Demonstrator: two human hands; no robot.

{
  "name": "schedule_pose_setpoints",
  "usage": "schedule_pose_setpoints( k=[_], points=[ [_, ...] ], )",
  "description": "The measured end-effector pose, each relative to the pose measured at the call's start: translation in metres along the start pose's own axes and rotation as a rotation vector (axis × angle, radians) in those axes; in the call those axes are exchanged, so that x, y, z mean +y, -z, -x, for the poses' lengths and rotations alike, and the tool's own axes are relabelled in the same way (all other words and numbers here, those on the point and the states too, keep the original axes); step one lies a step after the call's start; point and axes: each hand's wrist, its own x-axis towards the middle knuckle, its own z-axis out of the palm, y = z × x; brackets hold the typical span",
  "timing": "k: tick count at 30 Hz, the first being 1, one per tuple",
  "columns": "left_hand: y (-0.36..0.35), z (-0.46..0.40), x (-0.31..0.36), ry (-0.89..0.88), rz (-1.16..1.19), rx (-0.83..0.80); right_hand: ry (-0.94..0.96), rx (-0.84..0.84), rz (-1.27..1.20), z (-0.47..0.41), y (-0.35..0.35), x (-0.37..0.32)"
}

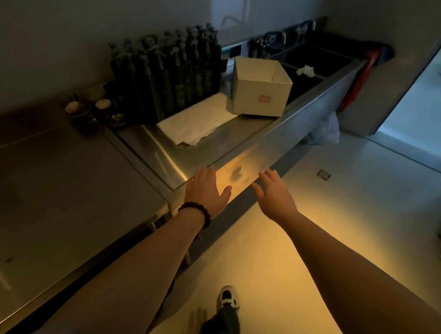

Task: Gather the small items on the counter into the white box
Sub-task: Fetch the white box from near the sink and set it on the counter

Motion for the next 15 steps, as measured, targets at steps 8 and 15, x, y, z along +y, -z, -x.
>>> schedule_pose_setpoints(
  k=[8, 15],
  points=[
    [-0.009, -0.187, 0.047, -0.014, -0.007, 0.058, 0.044, 0.071, 0.061, -0.178, 0.057, 0.065],
    [0.010, -0.332, 0.085, -0.008, 0.074, 0.083, 0.082, 0.060, 0.037, -0.327, 0.104, 0.089]
  ],
)
